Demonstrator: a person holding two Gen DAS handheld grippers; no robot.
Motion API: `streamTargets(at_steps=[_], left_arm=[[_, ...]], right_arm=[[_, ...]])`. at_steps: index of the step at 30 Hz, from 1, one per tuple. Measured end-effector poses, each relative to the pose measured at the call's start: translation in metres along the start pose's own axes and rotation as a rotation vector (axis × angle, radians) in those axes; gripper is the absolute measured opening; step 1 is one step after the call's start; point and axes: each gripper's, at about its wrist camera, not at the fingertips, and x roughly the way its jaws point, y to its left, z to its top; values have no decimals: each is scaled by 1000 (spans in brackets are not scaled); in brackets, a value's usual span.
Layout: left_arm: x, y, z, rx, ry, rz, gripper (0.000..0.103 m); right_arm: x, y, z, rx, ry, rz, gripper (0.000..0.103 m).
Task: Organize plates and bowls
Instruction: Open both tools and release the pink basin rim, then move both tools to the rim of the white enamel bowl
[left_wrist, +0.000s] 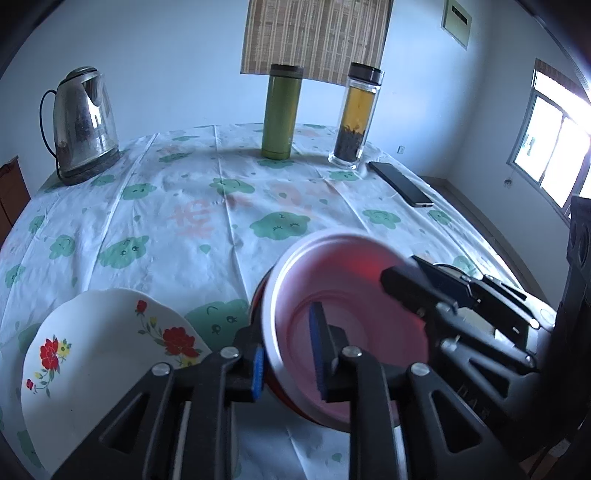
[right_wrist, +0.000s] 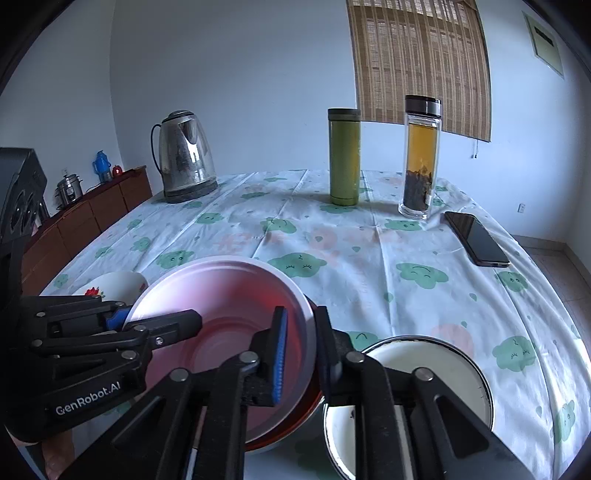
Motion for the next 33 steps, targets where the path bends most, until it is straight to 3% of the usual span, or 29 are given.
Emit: streamTargets(at_steps=[2,4,7,16,20,26,28,33], left_arm=[[-3,0,1,1,-10,2,26],[-5,3,2,-11,-15,-9,28],[-8,1,2,-8,-30,-14,33],[-9,-2,-1,-19,-51,0,36],[-26,-7,1,-14,-128,49,56],[-35,-31,2,32,-135,-2,57],[-32,-46,-1,59,-99,-53,57],[-23,-70,2,93,-76,-77,56]], right_arm=[[-2,2,0,-9,-9,1,41],[-5,1,0,-13,-23,-8,46],[-9,-3,1,3,-38,-13,47],[-18,-21,2,51,-59,-56,47],[-24,-33,2,79,-71,-75,47],[-32,-73,-6,156,-46,-175,46],[-32,-87,-9,195,-30,-185,46],[-33,-106,-17,251,-3,-178,46]])
